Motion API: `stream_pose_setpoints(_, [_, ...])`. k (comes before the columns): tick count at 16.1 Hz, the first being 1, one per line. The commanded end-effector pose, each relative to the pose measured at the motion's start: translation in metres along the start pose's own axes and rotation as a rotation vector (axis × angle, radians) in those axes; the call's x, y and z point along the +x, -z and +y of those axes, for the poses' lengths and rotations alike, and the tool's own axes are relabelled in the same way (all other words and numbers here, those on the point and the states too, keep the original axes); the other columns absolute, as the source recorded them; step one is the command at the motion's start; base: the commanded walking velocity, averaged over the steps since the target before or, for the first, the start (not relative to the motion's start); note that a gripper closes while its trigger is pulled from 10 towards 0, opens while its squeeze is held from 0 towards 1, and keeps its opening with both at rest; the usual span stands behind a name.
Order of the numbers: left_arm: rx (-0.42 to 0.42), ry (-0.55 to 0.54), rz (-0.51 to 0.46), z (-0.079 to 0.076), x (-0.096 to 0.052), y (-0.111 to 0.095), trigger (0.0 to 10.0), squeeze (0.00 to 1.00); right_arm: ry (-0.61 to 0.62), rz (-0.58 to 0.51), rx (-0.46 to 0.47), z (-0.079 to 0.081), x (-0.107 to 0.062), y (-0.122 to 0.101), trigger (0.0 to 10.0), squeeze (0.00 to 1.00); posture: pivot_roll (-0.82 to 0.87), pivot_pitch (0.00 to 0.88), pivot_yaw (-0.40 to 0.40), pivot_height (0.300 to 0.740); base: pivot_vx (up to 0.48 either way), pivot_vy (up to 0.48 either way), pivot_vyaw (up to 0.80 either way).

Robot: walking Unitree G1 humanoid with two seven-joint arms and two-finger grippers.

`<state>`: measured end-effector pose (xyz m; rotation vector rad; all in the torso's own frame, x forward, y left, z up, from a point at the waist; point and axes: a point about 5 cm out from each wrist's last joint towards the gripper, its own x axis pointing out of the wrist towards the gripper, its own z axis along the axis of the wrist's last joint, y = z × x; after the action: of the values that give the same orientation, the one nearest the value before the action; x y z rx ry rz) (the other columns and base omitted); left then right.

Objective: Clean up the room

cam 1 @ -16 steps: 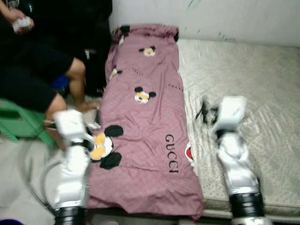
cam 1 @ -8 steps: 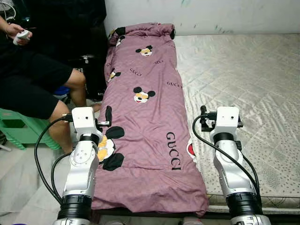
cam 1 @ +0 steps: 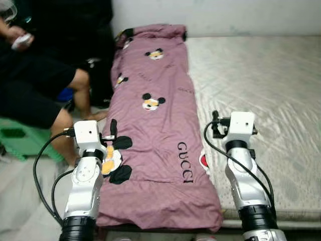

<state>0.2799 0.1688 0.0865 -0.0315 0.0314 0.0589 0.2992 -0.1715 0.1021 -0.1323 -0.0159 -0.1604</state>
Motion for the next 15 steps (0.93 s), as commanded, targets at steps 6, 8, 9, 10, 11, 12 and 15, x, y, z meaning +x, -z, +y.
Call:
stream_pose_setpoints(6, [-0.048, 0.022, -0.031, -0.008, 0.001, -0.012, 10.0, 0.0, -0.029, -0.026, -0.01, 0.001, 0.006, -0.011, 10.0, 0.0, -0.11, 0.0, 0.029, 0.74, 0.0, 0.0, -0.67])
stream_pose_setpoints(8, [-0.049, 0.021, -0.026, -0.009, 0.001, -0.012, 10.0, 0.0, -0.032, -0.029, -0.009, 0.001, 0.008, -0.013, 10.0, 0.0, -0.11, 0.0, 0.028, 0.74, 0.0, 0.0, 0.0])
stream_pose_setpoints(9, [-0.05, 0.02, -0.02, -0.01, 0.001, -0.012, 10.0, 0.0, -0.032, -0.029, -0.009, 0.001, 0.007, -0.013, 10.0, 0.0, -0.11, 0.0, 0.027, 0.74, 0.0, 0.0, 0.0])
stream_pose_setpoints(10, [-0.05, 0.022, -0.02, -0.01, 0.001, -0.012, 10.0, 0.0, -0.033, -0.028, -0.009, 0.0, 0.007, -0.013, 10.0, 0.0, -0.11, 0.0, 0.026, 0.74, 0.0, 0.0, 0.0])
stream_pose_setpoints(11, [-0.05, 0.023, -0.018, -0.011, 0.001, -0.012, 10.0, 0.0, -0.034, -0.026, -0.01, 0.001, 0.006, -0.012, 10.0, 0.0, -0.11, 0.0, 0.026, 0.74, 0.0, 0.0, 0.0])
stream_pose_setpoints(12, [-0.049, 0.026, -0.015, -0.011, 0.0, -0.012, 10.0, 0.0, -0.036, -0.024, -0.009, 0.001, 0.005, -0.012, 10.0, 0.0, -0.11, 0.0, 0.025, 0.74, -0.285, 0.0, 0.0])
stream_pose_setpoints(15, [-0.048, 0.029, -0.008, -0.012, 0.0, -0.012, 10.0, 0.0, -0.036, -0.022, -0.009, 0.001, 0.006, -0.012, 10.0, 0.0, -0.11, 0.0, 0.025, 0.74, -0.345, 0.0, 0.0])
